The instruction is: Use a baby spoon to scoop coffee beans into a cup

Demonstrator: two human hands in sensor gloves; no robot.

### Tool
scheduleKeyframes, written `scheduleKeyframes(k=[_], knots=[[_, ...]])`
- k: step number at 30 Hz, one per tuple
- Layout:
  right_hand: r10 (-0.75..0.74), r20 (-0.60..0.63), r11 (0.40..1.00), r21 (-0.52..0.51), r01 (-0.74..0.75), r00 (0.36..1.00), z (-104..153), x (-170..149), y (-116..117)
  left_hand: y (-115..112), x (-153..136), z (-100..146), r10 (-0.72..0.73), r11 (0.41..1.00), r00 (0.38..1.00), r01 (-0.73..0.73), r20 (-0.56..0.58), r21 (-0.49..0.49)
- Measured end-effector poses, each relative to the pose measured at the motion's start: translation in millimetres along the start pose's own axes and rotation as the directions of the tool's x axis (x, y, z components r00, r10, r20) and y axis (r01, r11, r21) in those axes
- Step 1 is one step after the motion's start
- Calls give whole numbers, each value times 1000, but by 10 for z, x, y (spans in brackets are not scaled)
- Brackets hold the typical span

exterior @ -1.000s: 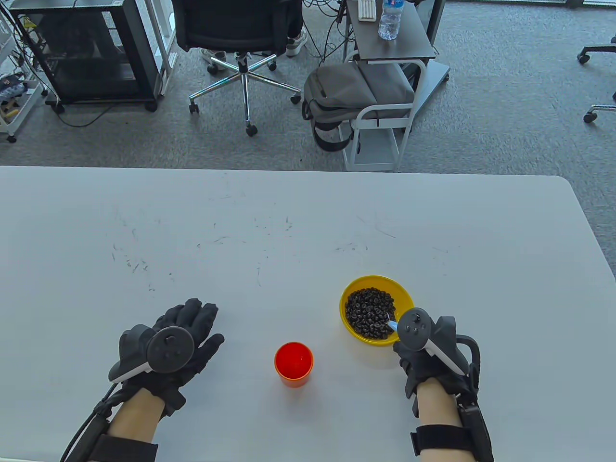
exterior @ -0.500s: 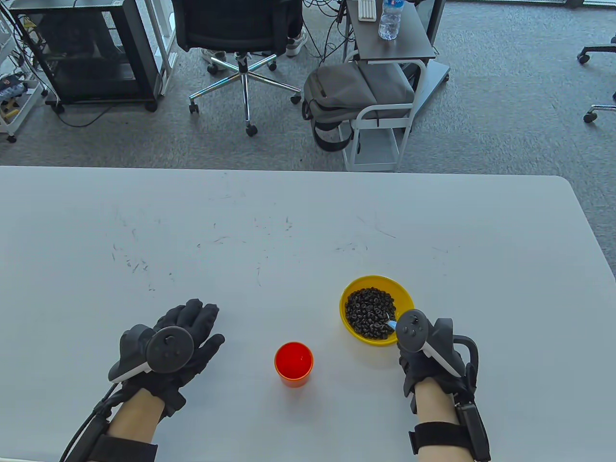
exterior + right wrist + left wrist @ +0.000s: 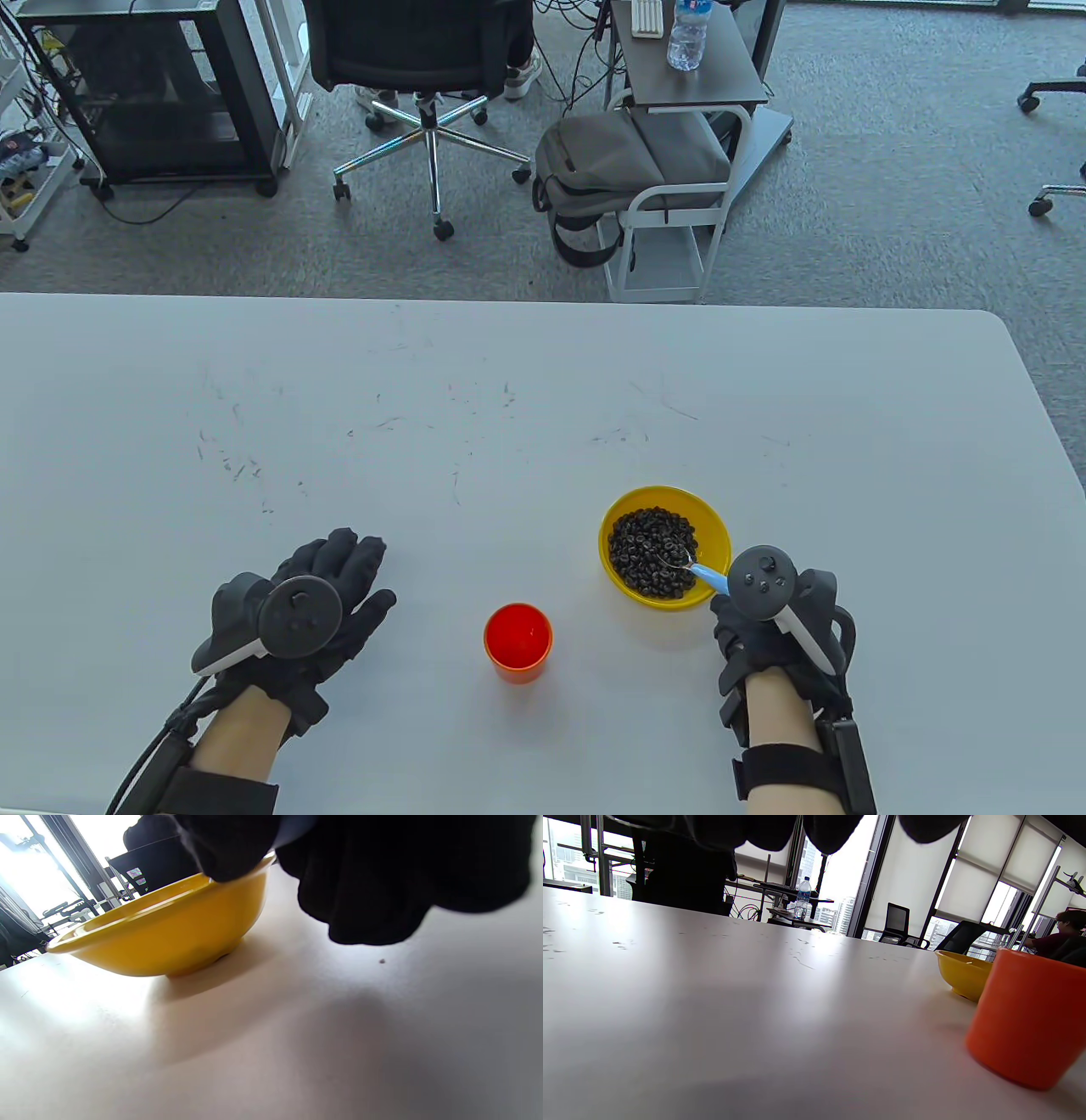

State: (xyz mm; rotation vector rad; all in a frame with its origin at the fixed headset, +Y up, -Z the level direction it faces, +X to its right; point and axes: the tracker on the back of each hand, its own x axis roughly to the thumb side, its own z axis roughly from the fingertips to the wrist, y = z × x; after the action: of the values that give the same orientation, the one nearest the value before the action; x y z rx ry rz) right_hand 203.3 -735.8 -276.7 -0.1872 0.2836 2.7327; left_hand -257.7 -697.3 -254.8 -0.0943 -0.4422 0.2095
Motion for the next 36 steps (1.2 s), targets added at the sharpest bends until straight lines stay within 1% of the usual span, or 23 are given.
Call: scheduleKeyframes(k=[6,12,23,27,36], knots=[[-39,17,999,-37,39,999,14,-1,-40,4,-5,2,1,1000,1000,-1,-1,8],[-46,44,996,-79,49,998,40,22,-79,1,-6,1,7,1000,1000,-7,-2,7],[-29,51,996,-82,33,998,46,23,-62,-3,-6,1,9,1000,1000,-9,-6,3],[-23,66,994,-102,30,998,49,29,-66,-6,-3,0,9,1000,1000,-9,-6,1],[-48,112,992,-107,60,993,65,74,-84,-12,-3,-4,15,1000,1000,-15,-6,-4]])
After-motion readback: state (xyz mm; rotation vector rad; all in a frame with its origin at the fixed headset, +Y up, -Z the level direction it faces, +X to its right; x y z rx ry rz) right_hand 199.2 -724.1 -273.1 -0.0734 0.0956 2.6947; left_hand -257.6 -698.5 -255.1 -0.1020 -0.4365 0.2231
